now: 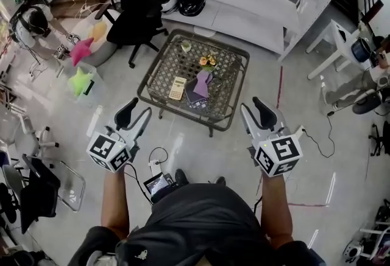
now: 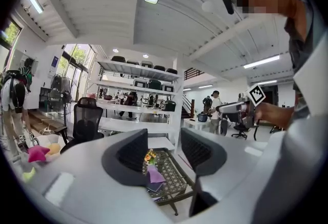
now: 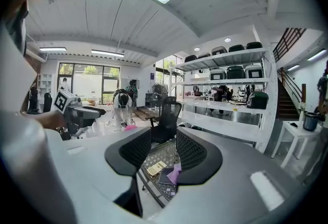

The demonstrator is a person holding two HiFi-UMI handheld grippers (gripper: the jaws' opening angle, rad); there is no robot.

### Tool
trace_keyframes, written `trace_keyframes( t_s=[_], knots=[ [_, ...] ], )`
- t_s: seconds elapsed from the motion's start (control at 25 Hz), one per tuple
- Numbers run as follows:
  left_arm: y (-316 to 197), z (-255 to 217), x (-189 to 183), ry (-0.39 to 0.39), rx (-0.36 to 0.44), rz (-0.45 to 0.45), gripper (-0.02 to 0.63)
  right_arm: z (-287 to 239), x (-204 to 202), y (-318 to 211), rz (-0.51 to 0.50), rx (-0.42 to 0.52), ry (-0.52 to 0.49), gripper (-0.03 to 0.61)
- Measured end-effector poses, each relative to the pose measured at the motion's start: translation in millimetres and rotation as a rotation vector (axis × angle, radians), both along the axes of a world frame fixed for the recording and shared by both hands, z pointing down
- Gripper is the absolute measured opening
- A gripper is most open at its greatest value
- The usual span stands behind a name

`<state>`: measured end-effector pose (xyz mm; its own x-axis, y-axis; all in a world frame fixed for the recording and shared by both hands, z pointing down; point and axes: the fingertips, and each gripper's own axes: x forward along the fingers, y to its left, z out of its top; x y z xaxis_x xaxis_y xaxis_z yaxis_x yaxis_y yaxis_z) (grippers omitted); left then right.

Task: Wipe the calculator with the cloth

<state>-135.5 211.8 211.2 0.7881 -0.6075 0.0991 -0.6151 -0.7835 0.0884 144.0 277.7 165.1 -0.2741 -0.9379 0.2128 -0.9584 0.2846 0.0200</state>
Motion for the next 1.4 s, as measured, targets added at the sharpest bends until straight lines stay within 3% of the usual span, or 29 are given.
trace_keyframes(
  t_s=[0.44, 0.76, 1.4],
  knots=[
    [-16, 6, -48, 0.044, -0.006, 0.012, 0.218, -4, -51, -15, 0.006, -0.009, 0.014, 0.149],
    [-26, 23, -51, 0.047, -0.03, 0.006, 0.218, 3, -50, -34, 0.006, -0.011, -0.044, 0.149],
    [-63, 9, 24, -0.029, -0.031, -0.128, 0.218, 24, 23, -127, -0.158, -0.035, -0.128, 0.147]
  ],
)
